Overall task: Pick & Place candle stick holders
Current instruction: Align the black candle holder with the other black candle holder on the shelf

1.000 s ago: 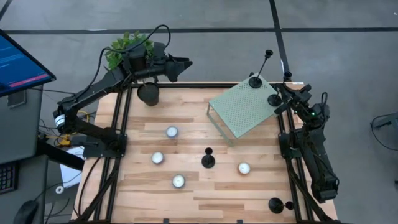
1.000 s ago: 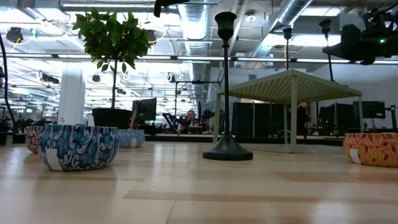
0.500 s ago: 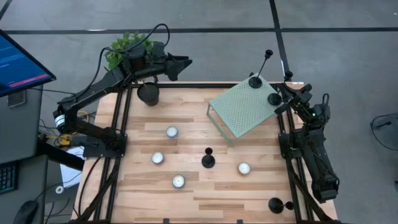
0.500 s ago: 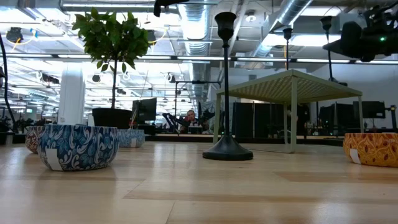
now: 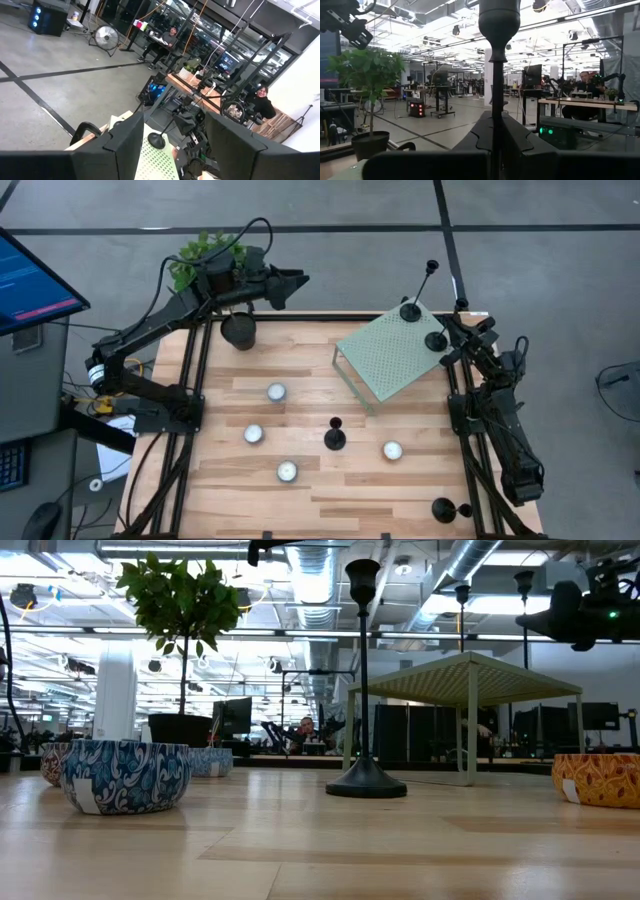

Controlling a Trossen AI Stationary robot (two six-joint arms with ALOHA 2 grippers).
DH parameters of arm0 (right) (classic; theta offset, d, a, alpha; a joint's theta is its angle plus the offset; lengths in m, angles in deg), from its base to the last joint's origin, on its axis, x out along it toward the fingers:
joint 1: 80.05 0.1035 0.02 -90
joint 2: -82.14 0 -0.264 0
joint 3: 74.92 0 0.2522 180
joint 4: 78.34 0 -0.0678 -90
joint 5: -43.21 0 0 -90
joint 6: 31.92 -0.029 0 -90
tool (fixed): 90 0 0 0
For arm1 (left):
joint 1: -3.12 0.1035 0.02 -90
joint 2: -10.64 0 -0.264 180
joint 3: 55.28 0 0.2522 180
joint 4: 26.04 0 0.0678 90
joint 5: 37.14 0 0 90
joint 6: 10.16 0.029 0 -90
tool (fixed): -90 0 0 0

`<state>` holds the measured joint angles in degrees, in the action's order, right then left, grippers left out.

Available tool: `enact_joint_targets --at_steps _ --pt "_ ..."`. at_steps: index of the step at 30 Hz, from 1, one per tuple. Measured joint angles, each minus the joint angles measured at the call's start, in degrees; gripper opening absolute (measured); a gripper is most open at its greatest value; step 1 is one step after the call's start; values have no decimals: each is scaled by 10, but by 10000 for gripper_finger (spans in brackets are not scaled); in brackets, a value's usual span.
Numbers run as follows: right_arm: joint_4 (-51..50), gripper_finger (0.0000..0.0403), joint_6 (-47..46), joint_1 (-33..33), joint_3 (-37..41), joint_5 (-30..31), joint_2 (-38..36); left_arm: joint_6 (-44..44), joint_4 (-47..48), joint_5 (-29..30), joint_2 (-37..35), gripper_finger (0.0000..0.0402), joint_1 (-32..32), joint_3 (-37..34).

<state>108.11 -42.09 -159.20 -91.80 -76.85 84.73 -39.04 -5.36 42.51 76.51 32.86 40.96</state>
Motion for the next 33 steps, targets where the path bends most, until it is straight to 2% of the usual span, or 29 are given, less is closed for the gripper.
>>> enact_joint_targets --at_steps 15,33 --pt "-12 15 14 0 -1 1 0 1 -2 0 0 213 0 0" --pt "-13 6 33 0 -10 10 0 1 -5 0 0 213 0 0"
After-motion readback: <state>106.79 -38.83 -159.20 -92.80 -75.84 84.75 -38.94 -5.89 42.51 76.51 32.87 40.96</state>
